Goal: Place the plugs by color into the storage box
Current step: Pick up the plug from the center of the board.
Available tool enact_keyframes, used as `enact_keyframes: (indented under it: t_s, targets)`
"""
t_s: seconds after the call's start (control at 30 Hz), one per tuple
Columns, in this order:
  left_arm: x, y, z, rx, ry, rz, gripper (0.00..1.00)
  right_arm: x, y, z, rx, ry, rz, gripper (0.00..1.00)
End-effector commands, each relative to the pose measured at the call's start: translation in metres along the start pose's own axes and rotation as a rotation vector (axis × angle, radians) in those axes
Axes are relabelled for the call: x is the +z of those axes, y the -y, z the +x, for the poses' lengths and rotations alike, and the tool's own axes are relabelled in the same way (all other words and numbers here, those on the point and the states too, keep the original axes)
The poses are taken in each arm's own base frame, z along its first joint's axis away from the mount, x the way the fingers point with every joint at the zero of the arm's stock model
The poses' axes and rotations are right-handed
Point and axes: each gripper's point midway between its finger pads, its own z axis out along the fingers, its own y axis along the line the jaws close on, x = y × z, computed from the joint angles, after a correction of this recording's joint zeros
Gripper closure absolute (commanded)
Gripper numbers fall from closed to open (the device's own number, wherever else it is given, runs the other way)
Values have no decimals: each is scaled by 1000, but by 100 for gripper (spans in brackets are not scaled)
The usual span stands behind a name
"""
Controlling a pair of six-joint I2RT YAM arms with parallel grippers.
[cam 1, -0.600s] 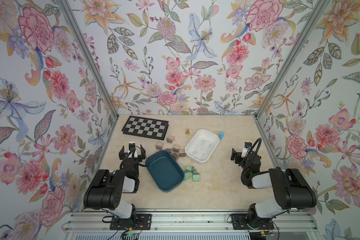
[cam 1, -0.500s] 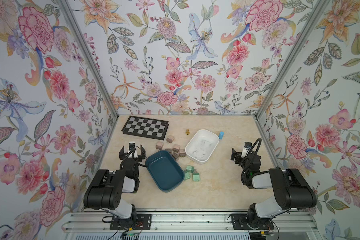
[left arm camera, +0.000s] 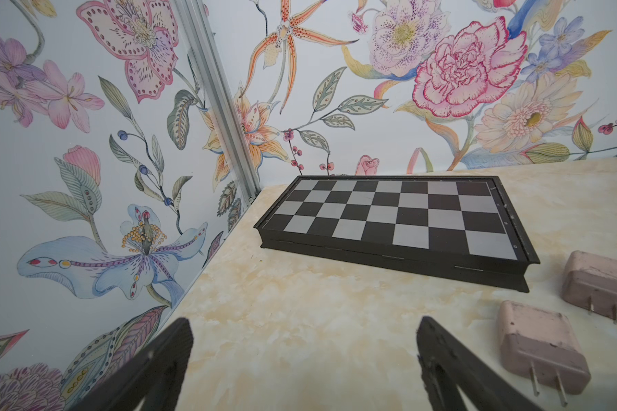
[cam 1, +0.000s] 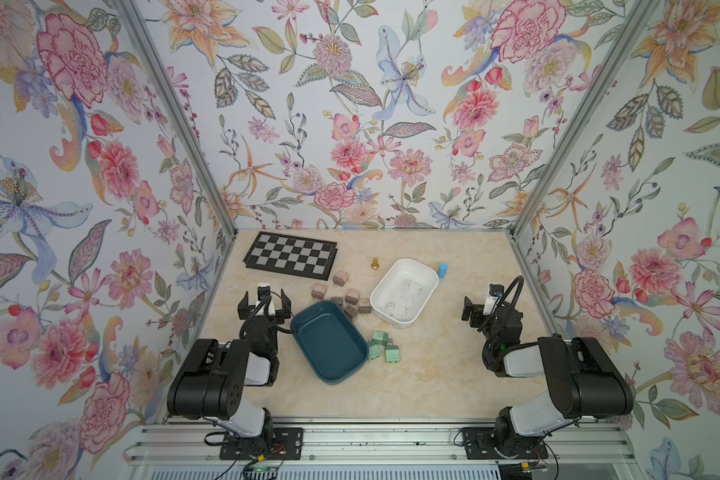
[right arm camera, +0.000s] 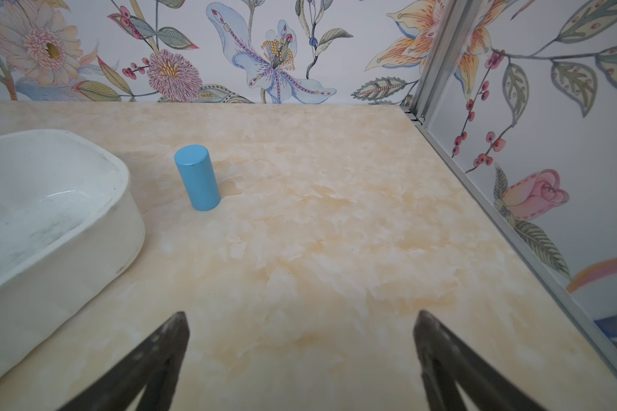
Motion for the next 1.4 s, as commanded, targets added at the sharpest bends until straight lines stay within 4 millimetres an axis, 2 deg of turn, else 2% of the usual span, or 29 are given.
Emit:
enact_keyframes:
  t_s: [0.0,0.13,0.23,0.27,0.43,0.53,0.7,0.8,0.87,0.93,1.07,1.13,1.2,1.23,1.37]
  targets:
    - [2,-1,-5,9,20,6,1,3,0,-15,2,45,-8,0]
    - [2,-2,-5,7,19,0,1,3,0,-16,0,48,-8,0]
    - [-4,-29,-6,-48,13,-152,1,3,2,-23,-9,47,29,0]
    - [-6,-32,-5,-59,7,-168,1,4,1,-27,-23,31,43,0]
    - [-12,-32,-13,-53,45,-181,1,10,-5,-39,-33,-115,71,0]
    - [-11,-32,-10,-48,33,-179,1,5,-22,-42,-51,-156,39,0]
    - [-1,-27,-12,-28,-6,-160,1,-7,-66,-48,-98,-215,-75,0]
    - [5,-31,-30,-22,-43,-169,0,-15,-86,-56,-112,-249,-119,0]
    - [12,-29,-45,-100,-112,-156,1,-22,-103,-61,-93,-279,-168,0]
    - [14,-27,-50,-202,-217,-162,1,-30,-123,-62,-72,-305,-221,0]
    - [10,4,-48,-341,-437,-74,1,-50,-169,-48,-80,-400,-337,0]
    - [0,29,-39,-411,-535,2,1,-64,-196,-35,-105,-463,-405,0]
    - [-14,53,-32,-456,-592,69,1,-75,-214,-23,-127,-517,-443,0]
    - [-22,66,-29,-468,-616,105,1,-88,-230,-14,-151,-545,-486,0]
    - [-50,99,-8,-485,-729,174,1,-112,-250,8,-177,-619,-541,0]
